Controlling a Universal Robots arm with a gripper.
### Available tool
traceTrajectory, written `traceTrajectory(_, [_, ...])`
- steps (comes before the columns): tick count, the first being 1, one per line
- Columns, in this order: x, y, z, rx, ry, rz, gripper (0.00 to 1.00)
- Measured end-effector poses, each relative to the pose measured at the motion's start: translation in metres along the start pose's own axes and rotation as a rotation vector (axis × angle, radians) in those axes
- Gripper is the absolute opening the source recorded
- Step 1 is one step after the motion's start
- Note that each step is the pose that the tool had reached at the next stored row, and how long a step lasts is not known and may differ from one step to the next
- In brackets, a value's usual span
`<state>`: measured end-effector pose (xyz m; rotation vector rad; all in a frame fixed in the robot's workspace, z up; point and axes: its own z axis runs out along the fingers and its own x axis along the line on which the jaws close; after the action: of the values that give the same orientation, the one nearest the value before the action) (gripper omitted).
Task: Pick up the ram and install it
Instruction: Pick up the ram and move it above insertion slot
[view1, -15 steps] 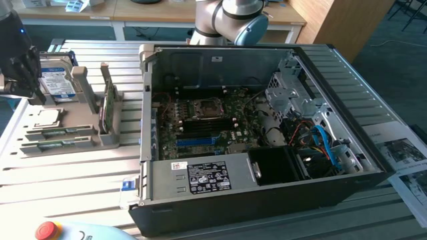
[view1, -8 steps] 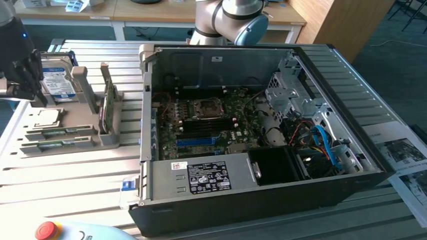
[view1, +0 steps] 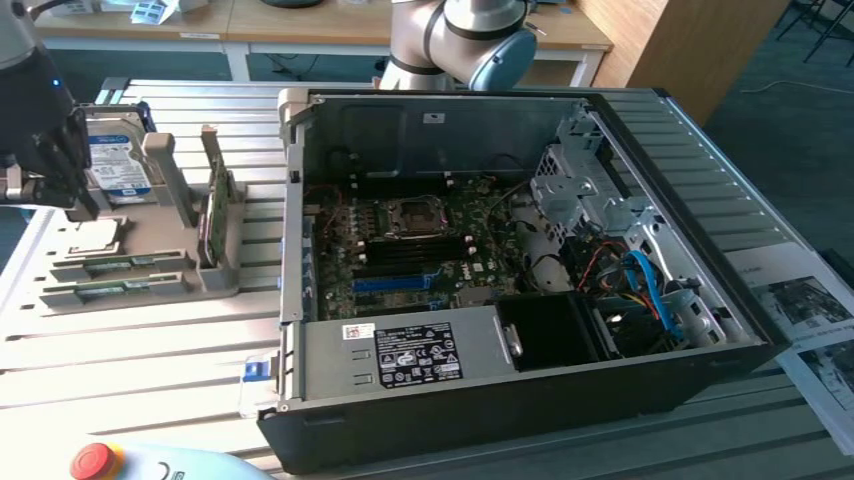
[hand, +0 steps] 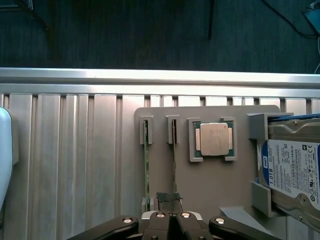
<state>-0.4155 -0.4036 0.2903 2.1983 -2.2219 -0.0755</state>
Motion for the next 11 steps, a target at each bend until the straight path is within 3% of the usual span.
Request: traceTrajectory(11, [0.0,-0.0004,0.0112,-0.0001,0.0001,0.0,0.1])
